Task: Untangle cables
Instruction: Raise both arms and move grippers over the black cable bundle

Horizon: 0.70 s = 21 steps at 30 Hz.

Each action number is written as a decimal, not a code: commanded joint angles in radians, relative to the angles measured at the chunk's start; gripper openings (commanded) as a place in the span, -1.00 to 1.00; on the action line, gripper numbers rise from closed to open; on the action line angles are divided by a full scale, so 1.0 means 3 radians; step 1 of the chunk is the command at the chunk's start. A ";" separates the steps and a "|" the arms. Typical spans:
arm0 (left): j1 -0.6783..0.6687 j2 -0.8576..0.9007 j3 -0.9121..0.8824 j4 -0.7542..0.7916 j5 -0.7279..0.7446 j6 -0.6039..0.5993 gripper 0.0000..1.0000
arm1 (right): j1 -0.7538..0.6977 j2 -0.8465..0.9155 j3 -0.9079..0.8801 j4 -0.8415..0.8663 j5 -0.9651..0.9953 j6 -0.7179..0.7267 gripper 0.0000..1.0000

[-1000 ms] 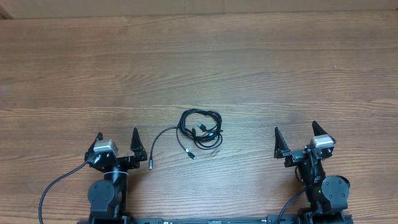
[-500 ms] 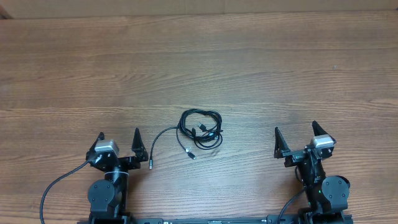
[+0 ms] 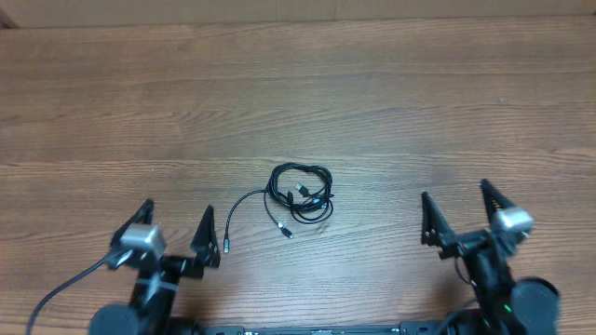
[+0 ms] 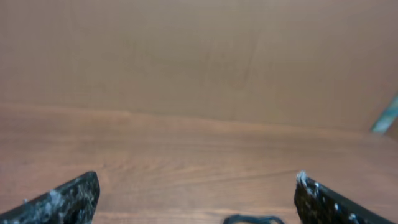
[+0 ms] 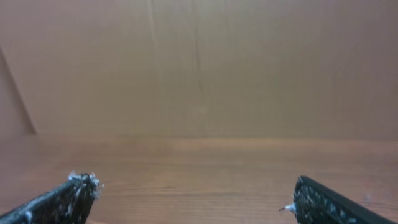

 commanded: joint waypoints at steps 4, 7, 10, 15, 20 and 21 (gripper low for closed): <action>0.0014 0.0702 0.1363 -0.0862 0.0257 0.0055 0.99 | 0.0019 0.0350 0.1191 -0.0904 -0.0062 0.0060 1.00; 0.0014 0.1185 0.1967 -0.1340 0.0387 0.0158 0.99 | 0.0019 0.0675 0.1682 -0.1344 -0.0089 0.0058 1.00; 0.0014 0.1802 0.2633 -0.1956 0.0427 0.0198 0.99 | 0.0019 0.1106 0.2152 -0.1736 -0.0242 0.0058 1.00; 0.0014 0.2824 0.3580 -0.3019 0.0590 0.0233 0.99 | 0.0019 0.1892 0.2880 -0.2342 -0.0595 0.0058 1.00; 0.0014 0.3568 0.3981 -0.3530 0.0673 0.0230 0.99 | 0.0019 0.2683 0.3412 -0.2796 -0.0926 0.0060 1.00; 0.0014 0.3675 0.3984 -0.3555 0.0707 0.0229 0.99 | 0.0019 0.2823 0.3477 -0.2838 -0.1005 0.0060 1.00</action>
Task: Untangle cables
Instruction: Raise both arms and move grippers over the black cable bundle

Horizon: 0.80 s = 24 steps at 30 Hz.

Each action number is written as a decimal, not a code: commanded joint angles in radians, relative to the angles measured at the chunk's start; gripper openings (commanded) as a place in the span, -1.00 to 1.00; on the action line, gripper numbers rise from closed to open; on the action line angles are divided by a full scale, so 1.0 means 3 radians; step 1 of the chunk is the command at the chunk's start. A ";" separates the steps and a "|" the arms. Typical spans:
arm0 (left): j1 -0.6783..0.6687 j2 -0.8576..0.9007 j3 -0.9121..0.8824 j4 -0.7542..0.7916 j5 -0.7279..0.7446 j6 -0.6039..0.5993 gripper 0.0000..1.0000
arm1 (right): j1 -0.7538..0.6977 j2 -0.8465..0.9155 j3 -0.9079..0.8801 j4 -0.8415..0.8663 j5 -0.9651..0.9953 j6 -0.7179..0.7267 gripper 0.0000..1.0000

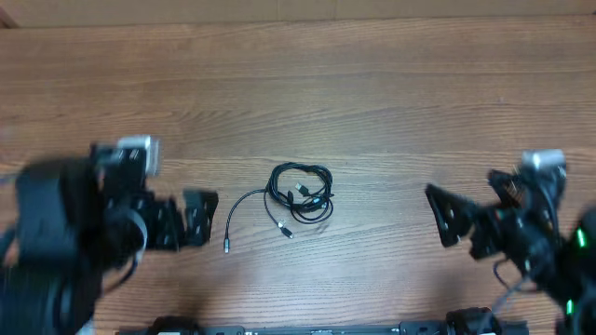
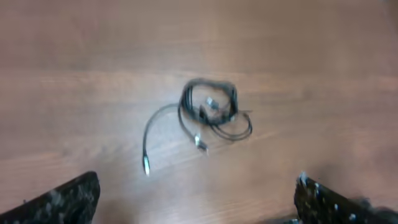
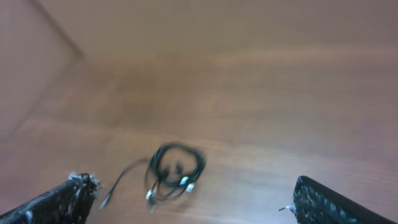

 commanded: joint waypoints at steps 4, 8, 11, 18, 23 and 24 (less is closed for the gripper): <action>0.0014 0.0730 0.0107 -0.0034 0.0177 -0.0029 0.99 | 0.0019 0.0848 0.0280 -0.0083 -0.0838 0.0013 1.00; 0.0014 0.1296 0.0107 0.0070 0.0308 -0.0067 1.00 | 0.0019 0.1359 0.0278 -0.0006 -0.1381 0.0014 1.00; -0.0013 0.1757 0.0107 0.0112 0.0436 0.0022 -0.91 | 0.0020 0.1738 0.0277 -0.0038 -0.1673 0.0013 0.88; -0.0251 0.2321 -0.0039 0.0318 0.0434 0.0158 -0.91 | 0.0056 0.2187 0.0275 -0.0100 -0.1729 0.0183 -0.93; -0.0497 0.2511 -0.0175 0.0562 0.0267 0.0155 -0.91 | 0.0228 0.2405 0.0271 -0.0146 -0.1433 0.0510 -0.84; -0.0542 0.2546 -0.0192 0.0604 0.0189 0.0148 -0.92 | 0.0287 0.2449 0.0270 -0.0174 -0.1251 0.0598 -0.74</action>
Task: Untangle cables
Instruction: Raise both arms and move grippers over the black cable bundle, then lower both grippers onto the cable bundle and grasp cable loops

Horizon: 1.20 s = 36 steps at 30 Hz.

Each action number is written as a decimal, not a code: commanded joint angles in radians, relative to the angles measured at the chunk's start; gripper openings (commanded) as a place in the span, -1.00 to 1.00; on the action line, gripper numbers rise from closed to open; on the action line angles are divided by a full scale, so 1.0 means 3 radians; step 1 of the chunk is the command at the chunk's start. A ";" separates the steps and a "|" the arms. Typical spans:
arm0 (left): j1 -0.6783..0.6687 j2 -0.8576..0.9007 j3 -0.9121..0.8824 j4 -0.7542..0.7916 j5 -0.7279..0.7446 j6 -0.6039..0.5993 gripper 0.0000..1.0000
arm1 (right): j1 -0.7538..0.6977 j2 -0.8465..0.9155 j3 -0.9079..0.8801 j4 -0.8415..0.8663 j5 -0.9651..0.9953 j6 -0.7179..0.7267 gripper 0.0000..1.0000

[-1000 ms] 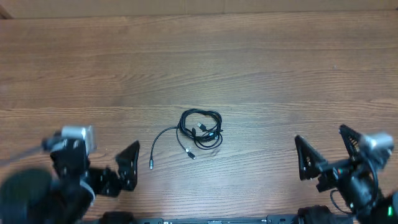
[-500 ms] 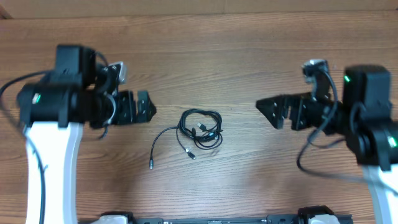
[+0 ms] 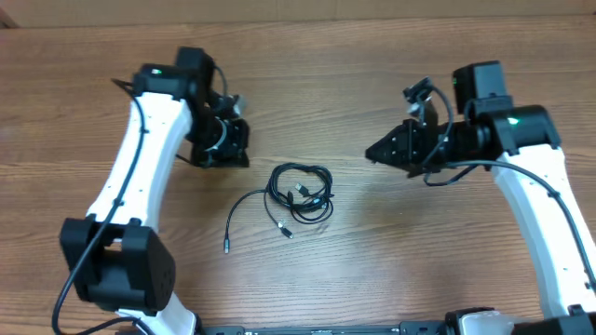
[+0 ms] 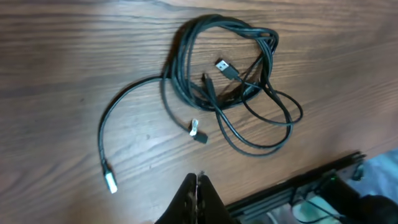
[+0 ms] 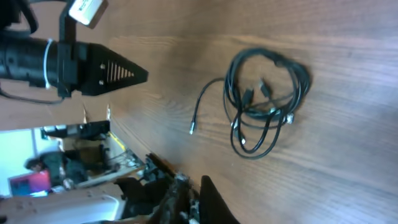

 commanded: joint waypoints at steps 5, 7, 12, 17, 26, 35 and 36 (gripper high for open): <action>-0.0313 0.0216 -0.0148 0.0240 -0.0327 -0.0092 -0.92 | 0.0500 0.0244 -0.0048 -0.0032 0.1167 0.0949 -0.16; -0.0362 0.0259 -0.0156 0.0258 -0.0338 -0.0092 -0.92 | 0.0615 0.0291 -0.0093 -0.0018 0.1389 0.1088 0.08; -0.0381 0.0294 -0.0156 0.0355 -0.0336 -0.0103 -0.28 | 0.0790 0.0334 -0.0261 0.0233 0.1508 0.1275 0.19; -0.0369 0.0294 -0.0156 0.0427 -0.0337 -0.0099 -0.04 | 0.0863 0.0341 -0.0532 0.0571 0.1577 0.1517 0.22; -0.0484 0.0408 -0.0179 0.0661 -0.0505 -0.0104 -0.17 | 0.0866 0.0341 -0.0979 0.1015 0.1564 0.1750 0.22; -0.0507 0.0834 -0.0181 0.0960 -0.0623 -0.0102 -0.32 | 0.0866 0.0341 -0.1166 0.1326 0.1567 0.1773 0.21; -0.0509 0.0896 -0.0181 0.0993 -0.0593 -0.0100 -0.34 | 0.0866 0.0341 -0.1166 0.1358 0.1567 0.1773 0.21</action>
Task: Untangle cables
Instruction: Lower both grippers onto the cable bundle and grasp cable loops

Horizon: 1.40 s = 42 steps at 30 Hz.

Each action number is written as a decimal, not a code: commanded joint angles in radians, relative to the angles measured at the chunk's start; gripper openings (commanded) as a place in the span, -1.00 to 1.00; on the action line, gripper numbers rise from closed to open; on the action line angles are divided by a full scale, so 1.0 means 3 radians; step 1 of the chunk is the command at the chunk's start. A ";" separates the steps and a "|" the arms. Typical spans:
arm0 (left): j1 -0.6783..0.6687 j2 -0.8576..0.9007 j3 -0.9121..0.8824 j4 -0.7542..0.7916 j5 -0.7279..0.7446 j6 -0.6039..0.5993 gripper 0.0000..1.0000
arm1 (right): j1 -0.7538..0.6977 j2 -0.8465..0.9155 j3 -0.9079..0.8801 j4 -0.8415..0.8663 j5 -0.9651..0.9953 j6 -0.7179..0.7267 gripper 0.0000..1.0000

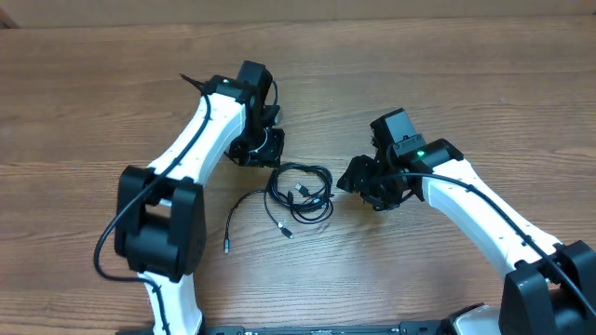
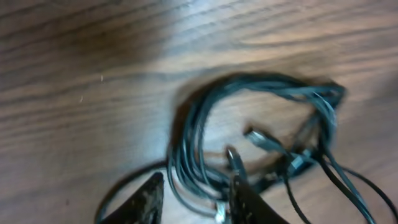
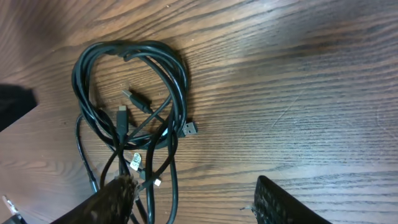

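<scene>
A tangle of thin black cables [image 1: 300,191] lies on the wooden table [image 1: 438,84], coiled in loops with small plugs in the middle. One loose tail [image 1: 233,216] trails toward the front left. My left gripper [image 1: 264,154] hovers at the coil's far left edge. In the left wrist view it is open [image 2: 194,202] with strands of the blurred coil [image 2: 189,137] between its fingers [image 2: 144,200]. My right gripper [image 1: 350,180] stands open just right of the coil. In the right wrist view [image 3: 196,202] the cables [image 3: 184,87] run past its left finger [image 3: 109,202].
Both white arms reach in over the table, the left from the front left [image 1: 158,223], the right from the front right [image 1: 484,219]. Only bare wood surrounds the cables.
Both grippers were shut and farther out on either side of the tangle. Now both are open and close against the coil, the left at its far left edge, the right at its right side.
Both arms sat at the front edge with open grippers, away from the cables. Then they were raised, looking down at the tangle. Then they were out over the table, shut, flanking it. Now they are open at the coil. The cables lie as before.
</scene>
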 commanded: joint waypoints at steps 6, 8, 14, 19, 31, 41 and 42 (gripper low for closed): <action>-0.0008 0.0504 -0.0023 0.0106 0.0231 0.0220 -0.42 | 0.0019 0.0006 -0.0020 0.0183 0.0034 0.0144 0.22; -0.0008 0.0571 -0.0023 0.0135 0.0298 0.0320 -0.42 | 0.0019 0.0008 -0.0020 0.0182 0.0036 0.0186 0.23; -0.0008 0.0613 -0.0023 0.0262 0.0342 0.0446 -0.91 | 0.0062 0.0008 -0.0020 0.0209 0.0151 0.0198 0.22; 0.0020 0.0612 0.0037 0.0318 0.0348 0.0492 -0.92 | 0.0164 0.0008 -0.0020 0.0318 0.0163 0.0198 0.23; 0.0183 0.0600 0.0318 0.0655 0.1122 0.0904 -0.91 | 0.0401 0.0008 -0.0020 0.0425 0.0233 0.0407 0.54; 0.0258 0.0603 0.0314 0.0650 0.1118 0.0722 -0.91 | 0.0735 0.0011 -0.0024 0.0408 0.0947 0.0973 0.67; 0.0258 0.0603 0.0314 0.0647 0.1116 0.0701 -0.91 | 0.0776 0.0014 -0.0024 0.0409 0.1052 0.1074 0.68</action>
